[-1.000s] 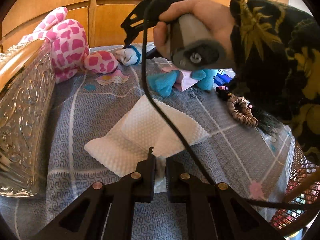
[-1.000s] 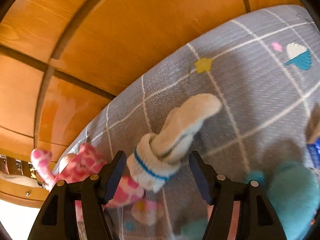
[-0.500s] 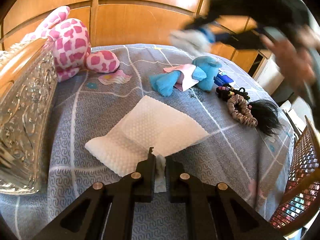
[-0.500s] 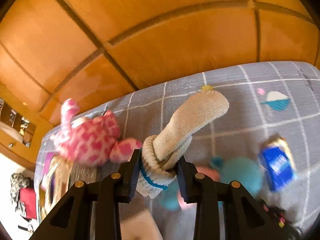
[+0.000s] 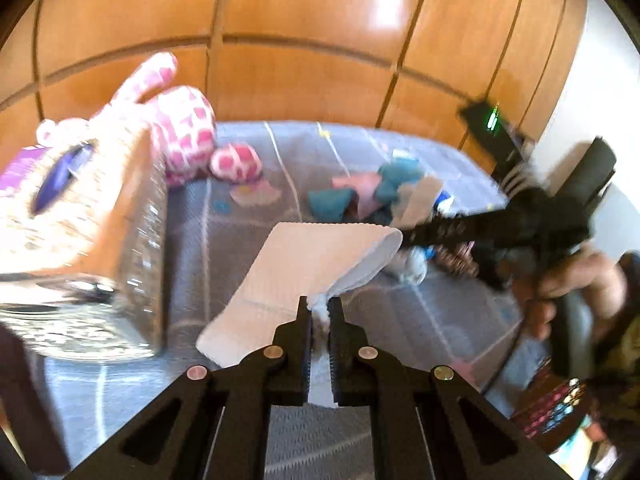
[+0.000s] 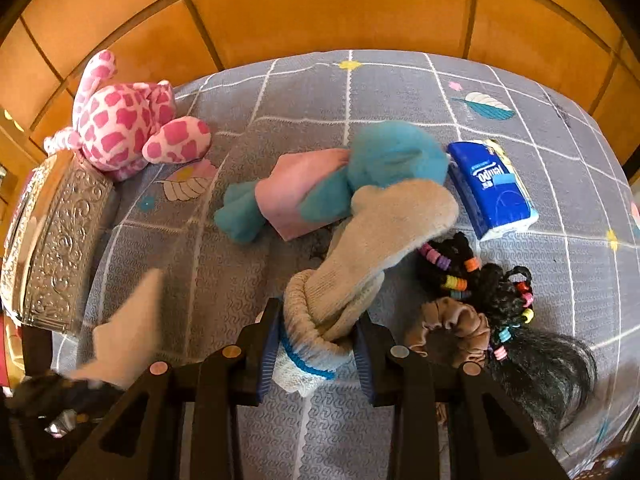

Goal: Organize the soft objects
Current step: 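Carry the white towel into the gold tray and open the left gripper while the right holds the sock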

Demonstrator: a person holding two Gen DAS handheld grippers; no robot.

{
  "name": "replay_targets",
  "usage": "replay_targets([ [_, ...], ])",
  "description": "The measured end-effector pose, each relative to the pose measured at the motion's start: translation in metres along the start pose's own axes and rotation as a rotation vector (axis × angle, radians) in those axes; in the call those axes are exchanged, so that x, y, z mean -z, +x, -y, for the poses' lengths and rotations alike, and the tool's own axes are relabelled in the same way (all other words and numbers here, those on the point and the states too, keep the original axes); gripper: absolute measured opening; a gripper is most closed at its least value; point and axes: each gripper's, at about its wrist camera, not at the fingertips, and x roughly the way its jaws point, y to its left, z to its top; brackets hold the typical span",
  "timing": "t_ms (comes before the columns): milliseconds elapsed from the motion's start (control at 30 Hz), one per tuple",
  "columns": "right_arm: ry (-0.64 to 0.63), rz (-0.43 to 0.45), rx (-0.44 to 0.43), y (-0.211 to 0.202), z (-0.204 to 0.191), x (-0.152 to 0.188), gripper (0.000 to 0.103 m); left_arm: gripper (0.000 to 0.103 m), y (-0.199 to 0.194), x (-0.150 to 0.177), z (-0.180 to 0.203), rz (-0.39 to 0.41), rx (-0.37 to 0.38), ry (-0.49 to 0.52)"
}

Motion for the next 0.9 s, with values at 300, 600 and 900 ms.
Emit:
replay_targets([
  [300,0.01,-0.007,0.003,0.005,0.001,0.004,0.034,0.007,-0.069,-0.018,-0.023,0.133,-0.043,-0.066],
  [600,-0.024,0.003,0.029,0.007,-0.005,0.005,0.034,0.007,-0.133,-0.021,-0.109,0.252,-0.191,-0.256],
  [900,-0.038,0.006,0.042,0.008,-0.008,0.005,0.034,0.007,-0.173,0.011,-0.222,0.275,-0.442,-0.48],
])
